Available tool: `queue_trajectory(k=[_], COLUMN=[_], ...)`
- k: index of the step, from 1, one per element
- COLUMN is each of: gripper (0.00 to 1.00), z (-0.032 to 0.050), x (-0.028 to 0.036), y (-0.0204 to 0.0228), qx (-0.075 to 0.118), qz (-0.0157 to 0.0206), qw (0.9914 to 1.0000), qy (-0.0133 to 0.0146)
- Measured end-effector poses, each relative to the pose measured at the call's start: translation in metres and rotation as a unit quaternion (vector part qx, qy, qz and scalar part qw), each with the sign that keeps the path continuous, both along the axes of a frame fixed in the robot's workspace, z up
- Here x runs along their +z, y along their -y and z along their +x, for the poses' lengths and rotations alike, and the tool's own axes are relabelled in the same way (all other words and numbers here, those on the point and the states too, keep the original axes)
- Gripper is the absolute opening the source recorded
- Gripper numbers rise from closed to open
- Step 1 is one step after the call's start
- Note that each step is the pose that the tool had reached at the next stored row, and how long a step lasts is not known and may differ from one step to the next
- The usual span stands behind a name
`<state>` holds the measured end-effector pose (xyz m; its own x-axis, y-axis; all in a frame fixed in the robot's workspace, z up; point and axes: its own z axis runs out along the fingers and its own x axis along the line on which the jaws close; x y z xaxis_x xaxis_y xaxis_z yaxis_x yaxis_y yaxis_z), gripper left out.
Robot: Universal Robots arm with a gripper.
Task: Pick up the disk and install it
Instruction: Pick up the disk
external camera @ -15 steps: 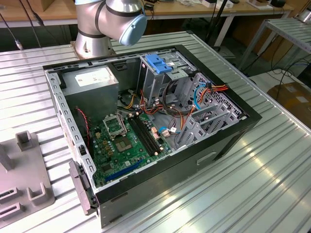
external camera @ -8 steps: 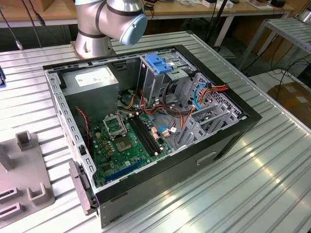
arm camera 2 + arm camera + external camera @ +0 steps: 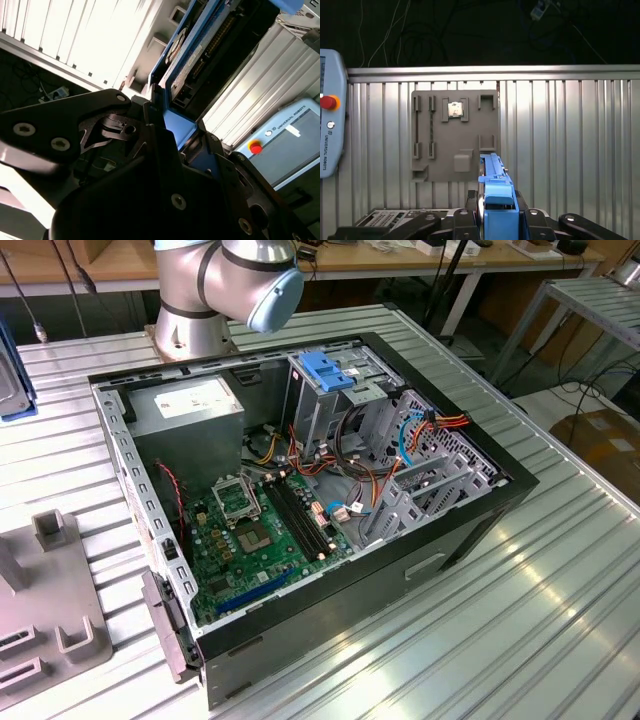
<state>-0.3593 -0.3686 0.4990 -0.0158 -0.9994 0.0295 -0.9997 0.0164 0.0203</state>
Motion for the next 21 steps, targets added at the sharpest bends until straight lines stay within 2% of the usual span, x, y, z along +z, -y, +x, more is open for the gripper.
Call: queue_trajectory(k=[5, 12, 21], gripper=[0.37, 0.37, 0.37], z=[0.0175, 0.031, 0.0536], x=[0.0, 0.0, 0.0], y=[0.0, 0.0, 0.0], qx=[0.0, 0.0, 0.0], qz=[0.0, 0.0, 0.0], qw=[1.0, 1.0, 1.0], qy=[0.0, 0.0, 0.0])
